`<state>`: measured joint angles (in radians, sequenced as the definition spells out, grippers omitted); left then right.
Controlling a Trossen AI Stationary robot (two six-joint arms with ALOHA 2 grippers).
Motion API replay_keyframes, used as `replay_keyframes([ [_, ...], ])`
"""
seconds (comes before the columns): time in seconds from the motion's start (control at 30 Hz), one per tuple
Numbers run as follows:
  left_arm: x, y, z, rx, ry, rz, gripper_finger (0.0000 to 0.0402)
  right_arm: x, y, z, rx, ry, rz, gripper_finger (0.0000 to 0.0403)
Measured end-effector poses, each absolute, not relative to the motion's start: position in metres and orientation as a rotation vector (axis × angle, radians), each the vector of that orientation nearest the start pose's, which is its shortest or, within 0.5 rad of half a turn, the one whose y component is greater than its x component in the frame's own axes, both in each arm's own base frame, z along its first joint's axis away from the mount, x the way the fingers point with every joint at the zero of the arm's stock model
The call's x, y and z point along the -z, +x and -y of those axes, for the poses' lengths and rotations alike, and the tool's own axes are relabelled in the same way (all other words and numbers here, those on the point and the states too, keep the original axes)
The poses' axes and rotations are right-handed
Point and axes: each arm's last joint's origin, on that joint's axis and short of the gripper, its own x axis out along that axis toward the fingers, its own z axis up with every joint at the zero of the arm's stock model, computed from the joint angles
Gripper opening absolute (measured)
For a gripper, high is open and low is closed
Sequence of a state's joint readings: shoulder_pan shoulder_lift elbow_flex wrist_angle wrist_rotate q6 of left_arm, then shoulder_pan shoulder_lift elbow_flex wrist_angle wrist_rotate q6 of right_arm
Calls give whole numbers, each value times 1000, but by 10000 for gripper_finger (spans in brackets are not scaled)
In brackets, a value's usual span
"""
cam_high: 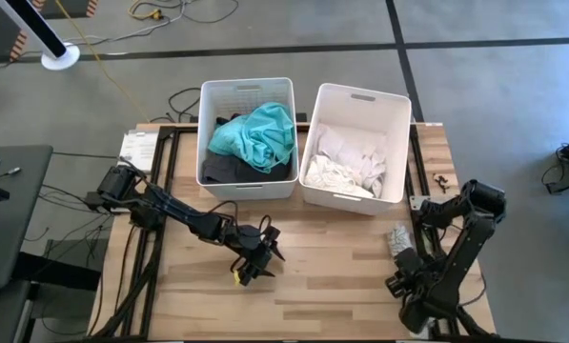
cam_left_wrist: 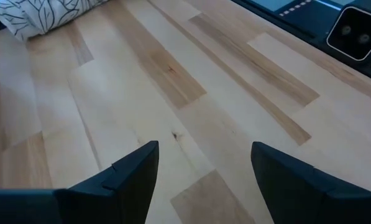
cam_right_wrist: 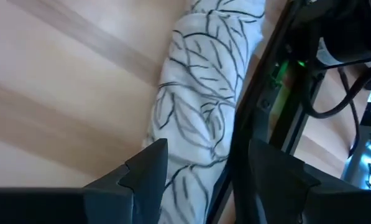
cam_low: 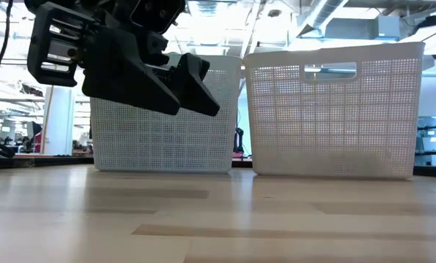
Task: Sort clothes
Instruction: Put the rolled white shirt into the right white bin
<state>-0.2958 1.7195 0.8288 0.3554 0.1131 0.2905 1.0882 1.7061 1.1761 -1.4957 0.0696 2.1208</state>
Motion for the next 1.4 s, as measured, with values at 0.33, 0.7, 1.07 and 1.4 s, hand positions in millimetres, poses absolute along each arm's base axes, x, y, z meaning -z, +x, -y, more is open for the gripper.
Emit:
replay_keyframes([
  [0.33,-163,328,102,471,325,-474,249,-176,120,-211,1169,431,-1294,237],
  [0.7,-163,328,101,463,304,-480,249,-133,115,-193,1137,503,-1297,237],
  [1.07,-163,328,101,458,290,-483,249,-124,114,-189,1086,494,-1270,158],
  [1.4,-163,328,101,456,282,-485,249,-126,119,-193,1001,460,-1279,28],
])
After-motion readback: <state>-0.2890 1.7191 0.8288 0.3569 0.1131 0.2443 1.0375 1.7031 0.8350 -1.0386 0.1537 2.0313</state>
